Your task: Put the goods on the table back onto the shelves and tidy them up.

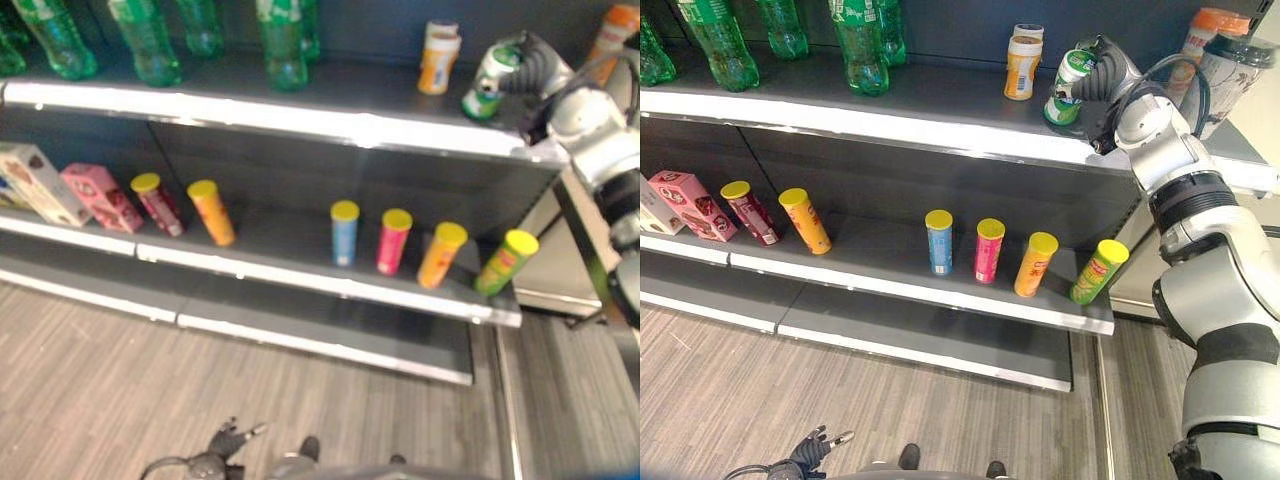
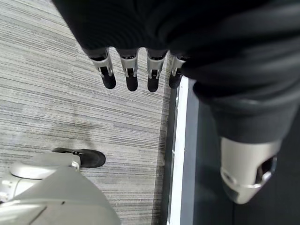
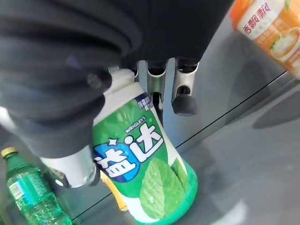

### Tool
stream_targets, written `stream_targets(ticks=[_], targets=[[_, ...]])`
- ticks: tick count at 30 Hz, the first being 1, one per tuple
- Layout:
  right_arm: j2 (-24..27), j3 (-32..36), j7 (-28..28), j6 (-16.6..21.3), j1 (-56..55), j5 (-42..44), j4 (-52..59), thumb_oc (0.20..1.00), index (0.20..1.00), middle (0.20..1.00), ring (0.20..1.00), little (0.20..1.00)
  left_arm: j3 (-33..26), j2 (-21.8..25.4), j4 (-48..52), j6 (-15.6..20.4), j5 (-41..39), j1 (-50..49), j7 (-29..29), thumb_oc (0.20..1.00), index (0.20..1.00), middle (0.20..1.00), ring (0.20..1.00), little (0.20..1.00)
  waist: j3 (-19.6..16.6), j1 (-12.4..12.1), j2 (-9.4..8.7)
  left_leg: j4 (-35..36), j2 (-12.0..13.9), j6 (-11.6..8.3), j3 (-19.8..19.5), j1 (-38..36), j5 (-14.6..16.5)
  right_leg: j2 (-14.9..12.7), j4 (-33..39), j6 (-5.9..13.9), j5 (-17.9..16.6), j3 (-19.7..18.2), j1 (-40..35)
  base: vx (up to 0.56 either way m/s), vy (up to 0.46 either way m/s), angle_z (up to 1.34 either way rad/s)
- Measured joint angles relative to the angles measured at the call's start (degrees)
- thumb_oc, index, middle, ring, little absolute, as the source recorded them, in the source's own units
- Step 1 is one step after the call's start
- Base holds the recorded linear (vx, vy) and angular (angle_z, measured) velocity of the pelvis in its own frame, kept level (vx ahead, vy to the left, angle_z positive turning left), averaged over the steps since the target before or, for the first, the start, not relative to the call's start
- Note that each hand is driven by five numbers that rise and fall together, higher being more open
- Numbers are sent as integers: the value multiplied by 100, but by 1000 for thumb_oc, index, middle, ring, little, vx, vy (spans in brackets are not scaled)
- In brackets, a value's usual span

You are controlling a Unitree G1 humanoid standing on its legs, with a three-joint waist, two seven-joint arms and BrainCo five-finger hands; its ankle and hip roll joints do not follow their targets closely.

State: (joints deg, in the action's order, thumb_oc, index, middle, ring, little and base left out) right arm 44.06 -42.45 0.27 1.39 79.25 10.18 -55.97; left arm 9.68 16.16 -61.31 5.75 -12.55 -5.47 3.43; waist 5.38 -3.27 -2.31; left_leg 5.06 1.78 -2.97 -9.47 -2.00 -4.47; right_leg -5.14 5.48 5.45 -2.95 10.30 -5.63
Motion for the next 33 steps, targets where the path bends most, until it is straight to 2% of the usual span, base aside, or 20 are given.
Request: stream_targets(ticks=[6,19,20,21,25,33], targets=[[-358,-192,45,-105,216,-222,-608,200,200,200,200,200,168,18,-77,-2,2,35,-5,1000,1000,1000,1000,1000,-85,-8,-39,0,1,0,13,2,1,-1,0,-2,-2,-10,6,0,0,0],[-495,-195,240,-235,254,-230,-779,200,200,200,200,200,299,57,-114,-8,21,82,-66,1000,1000,1000,1000,1000,-215,6,2,0,2,-1,16,2,0,0,1,-8,-2,-13,11,0,0,0],[-544,-195,256,-253,282,-227,-769,460,460,460,460,460,360,76,-115,-14,21,115,-92,1000,1000,1000,1000,1000,-223,22,16,1,3,-1,22,4,0,0,0,-11,-4,-16,13,-24,10,-4],[-633,-199,311,-338,324,-224,-763,1000,1000,1000,1000,1000,383,82,-80,-12,19,213,-115,1000,1000,1000,1000,1000,-242,33,42,0,5,-1,29,2,0,0,0,-12,-5,-16,16,-24,10,-4],[-847,-193,309,-353,333,-67,-680,1000,1000,1000,1000,1000,382,84,-23,-16,13,281,-129,1000,1000,1000,1000,1000,-259,152,69,-1,10,-8,65,85,-10,1,0,-23,-16,-49,126,-12,3,-5],[-898,-194,298,-351,340,110,-428,1000,1000,1000,1000,1000,364,85,-41,-64,5,286,-126,1000,1000,1000,1000,1000,-261,159,114,0,44,-17,174,88,-10,25,1,-33,-23,-172,183,-3,-2,-6]])
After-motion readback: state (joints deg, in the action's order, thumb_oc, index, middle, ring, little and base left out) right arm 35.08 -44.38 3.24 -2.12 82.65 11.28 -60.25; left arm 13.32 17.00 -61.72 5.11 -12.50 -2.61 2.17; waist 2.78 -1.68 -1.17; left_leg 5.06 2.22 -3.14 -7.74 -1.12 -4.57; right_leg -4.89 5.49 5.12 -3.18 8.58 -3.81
